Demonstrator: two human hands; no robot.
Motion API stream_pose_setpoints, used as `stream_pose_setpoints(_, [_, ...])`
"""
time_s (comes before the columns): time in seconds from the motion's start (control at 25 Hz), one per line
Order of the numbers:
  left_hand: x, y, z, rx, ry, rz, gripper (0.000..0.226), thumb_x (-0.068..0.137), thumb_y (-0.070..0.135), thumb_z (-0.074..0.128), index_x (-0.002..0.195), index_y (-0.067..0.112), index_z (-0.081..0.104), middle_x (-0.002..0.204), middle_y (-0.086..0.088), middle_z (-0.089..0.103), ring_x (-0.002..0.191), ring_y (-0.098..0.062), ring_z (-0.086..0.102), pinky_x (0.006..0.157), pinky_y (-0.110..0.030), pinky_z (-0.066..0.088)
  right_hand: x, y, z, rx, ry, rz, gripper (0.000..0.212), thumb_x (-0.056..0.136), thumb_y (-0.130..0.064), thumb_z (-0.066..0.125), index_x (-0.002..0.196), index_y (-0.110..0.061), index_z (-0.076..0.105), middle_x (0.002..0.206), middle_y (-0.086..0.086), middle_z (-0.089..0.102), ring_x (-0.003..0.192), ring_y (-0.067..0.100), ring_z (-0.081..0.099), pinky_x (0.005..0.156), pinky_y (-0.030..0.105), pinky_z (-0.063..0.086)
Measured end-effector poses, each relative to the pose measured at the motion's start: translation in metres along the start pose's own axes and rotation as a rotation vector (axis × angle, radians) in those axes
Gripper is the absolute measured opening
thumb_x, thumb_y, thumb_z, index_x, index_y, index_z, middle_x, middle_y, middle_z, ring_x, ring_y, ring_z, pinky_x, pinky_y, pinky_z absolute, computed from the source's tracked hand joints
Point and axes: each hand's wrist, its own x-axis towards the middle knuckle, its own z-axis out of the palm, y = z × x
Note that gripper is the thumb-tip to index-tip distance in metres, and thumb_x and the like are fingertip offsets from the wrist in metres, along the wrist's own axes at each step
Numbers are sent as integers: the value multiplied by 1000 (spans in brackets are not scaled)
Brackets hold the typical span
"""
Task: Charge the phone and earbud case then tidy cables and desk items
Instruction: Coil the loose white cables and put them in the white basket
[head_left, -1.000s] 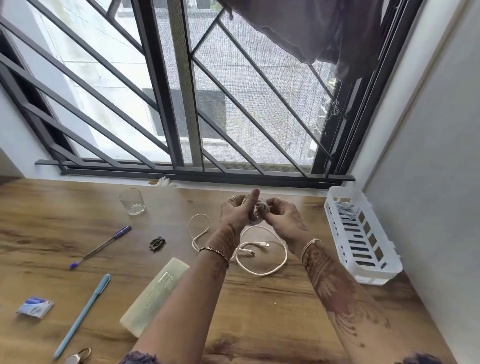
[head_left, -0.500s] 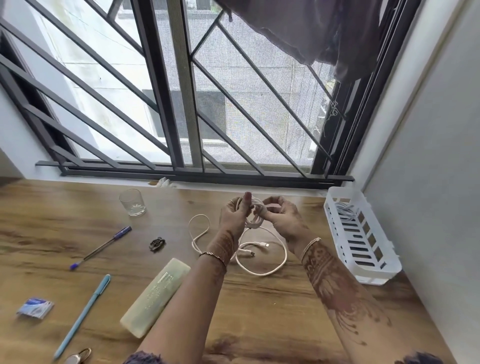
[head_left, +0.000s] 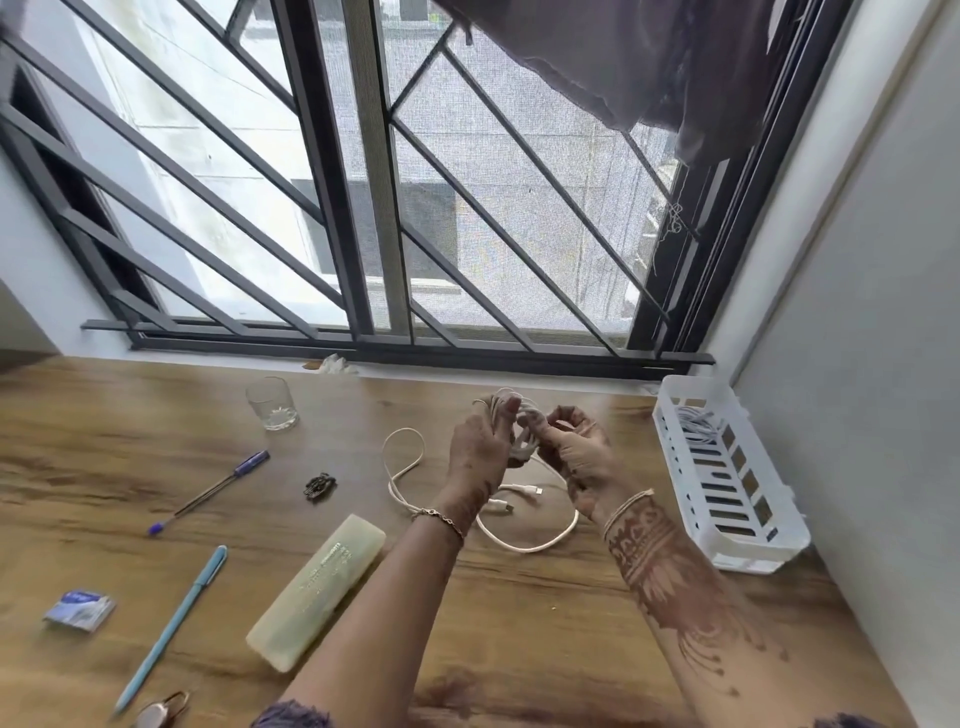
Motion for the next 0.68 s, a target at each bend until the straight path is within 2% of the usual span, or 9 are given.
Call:
stream_pose_setpoints(0.08, [4, -12, 4, -113, -13, -45, 64, 72, 79, 48, 96, 21, 59, 90, -15, 69, 81, -34, 69, 73, -52, 56, 2, 4, -1, 11, 18, -16, 30, 79, 4, 70, 73, -17, 49, 74, 9, 63, 56, 10, 63, 51, 16, 49])
stream_pose_setpoints(0.12, [6, -18, 6, -121, -16, -56, 67, 70, 81, 47, 97, 21, 59, 89, -15, 69, 81, -34, 70, 72, -54, 56, 3, 6, -1, 21, 23, -22, 31, 80, 5, 69, 74, -17, 48, 77, 11, 62, 56, 10, 64, 52, 16, 50])
stream_pose_setpoints(0.16, [6, -17, 6, -111, -21, -44, 65, 73, 77, 49, 98, 19, 60, 88, -13, 70, 81, -33, 70, 71, -54, 57, 4, 8, -1, 28, 31, -26, 31, 80, 6, 68, 74, -17, 48, 78, 12, 61, 57, 10, 64, 52, 16, 51])
stream_pose_setpoints(0.24, [3, -8, 2, -81, -8, -9, 49, 86, 57, 52, 101, 12, 60, 85, -8, 68, 81, -30, 68, 73, -47, 57, 3, 10, 0, 55, 42, -26, 30, 81, 6, 67, 74, -16, 48, 79, 13, 61, 59, 11, 64, 53, 17, 52])
stream_pose_setpoints(0.36, [3, -2, 2, -92, -2, 40, 29, 94, 38, 51, 101, 12, 61, 85, 0, 64, 80, -18, 62, 74, -28, 50, 0, 8, -1, 109, 16, -12, 28, 80, 6, 67, 76, -16, 50, 78, 10, 63, 59, 10, 64, 53, 17, 53])
stream_pose_setpoints(0.48, [1, -3, 3, -160, 20, 40, 17, 94, 35, 52, 93, 19, 59, 83, 5, 64, 81, -15, 61, 77, -33, 50, -2, 5, -1, 33, -12, 17, 25, 82, 4, 67, 79, -15, 51, 67, 2, 68, 55, 7, 64, 52, 16, 52])
stream_pose_setpoints(0.68, [1, -11, 9, -245, 62, -19, 14, 92, 35, 56, 88, 22, 59, 79, 7, 63, 76, -12, 60, 77, -34, 50, 0, 9, -6, -148, 11, 25, 25, 82, 0, 69, 83, -18, 52, 68, -3, 65, 55, 3, 61, 56, 18, 46])
